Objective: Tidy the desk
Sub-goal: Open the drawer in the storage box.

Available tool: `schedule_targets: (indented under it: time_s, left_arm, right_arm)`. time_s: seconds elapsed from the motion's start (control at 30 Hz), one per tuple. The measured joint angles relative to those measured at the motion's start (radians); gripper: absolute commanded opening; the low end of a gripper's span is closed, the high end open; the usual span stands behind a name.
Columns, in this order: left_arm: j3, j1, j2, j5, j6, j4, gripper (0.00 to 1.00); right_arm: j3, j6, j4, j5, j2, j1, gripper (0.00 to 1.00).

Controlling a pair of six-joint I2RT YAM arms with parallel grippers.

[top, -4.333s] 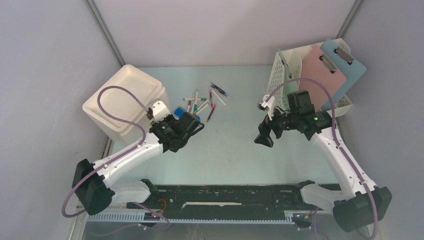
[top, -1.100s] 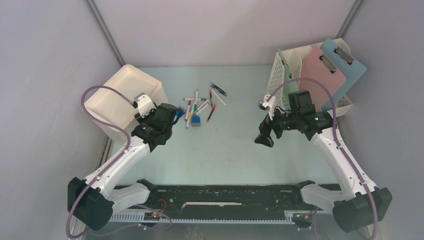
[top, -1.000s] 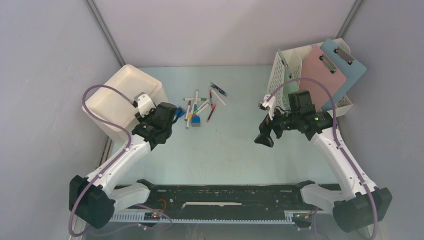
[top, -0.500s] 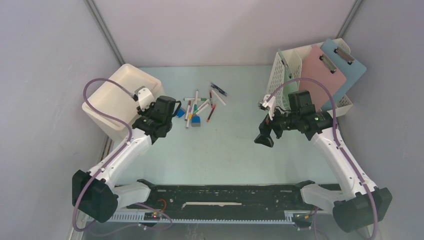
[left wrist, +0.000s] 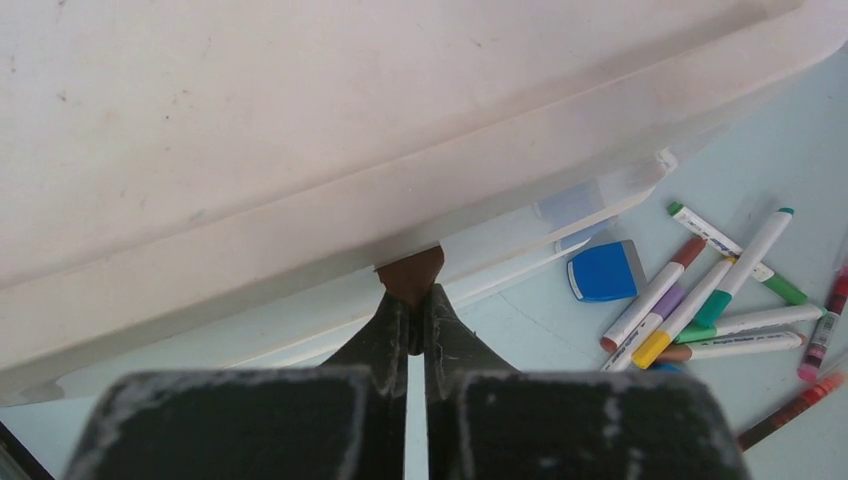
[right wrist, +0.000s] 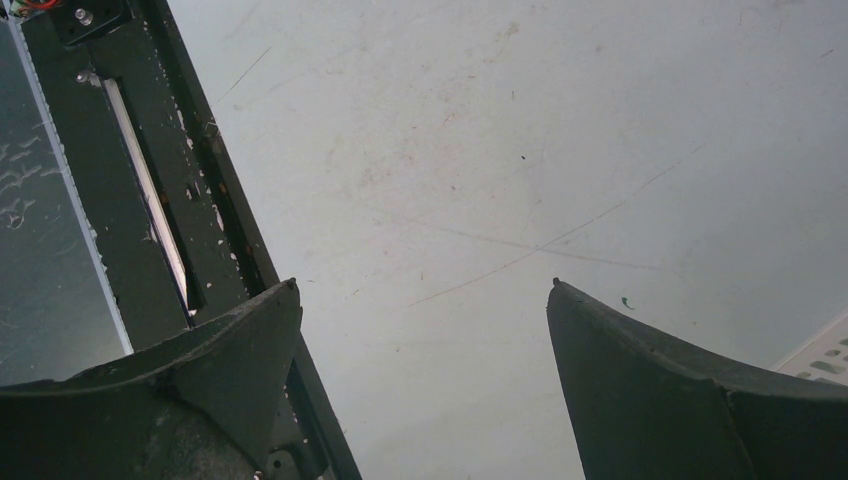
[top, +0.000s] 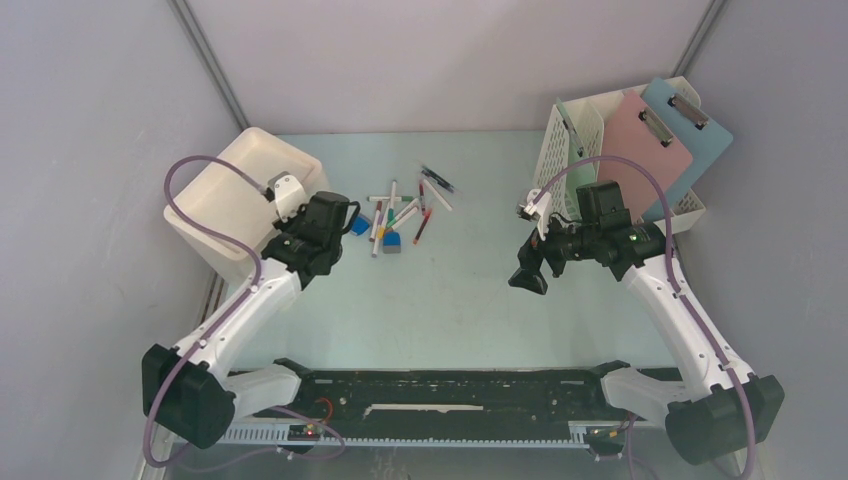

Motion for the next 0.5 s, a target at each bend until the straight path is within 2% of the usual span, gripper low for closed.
schedule_targets:
  time_s: [0.5]
  left_arm:
    - [-0.044, 0.005, -0.114, 0.098, 0.029, 0.041, 0.00]
  right_arm:
    - [0.000, 0.000, 0.000, 0.000, 0.000, 0.000, 1.00]
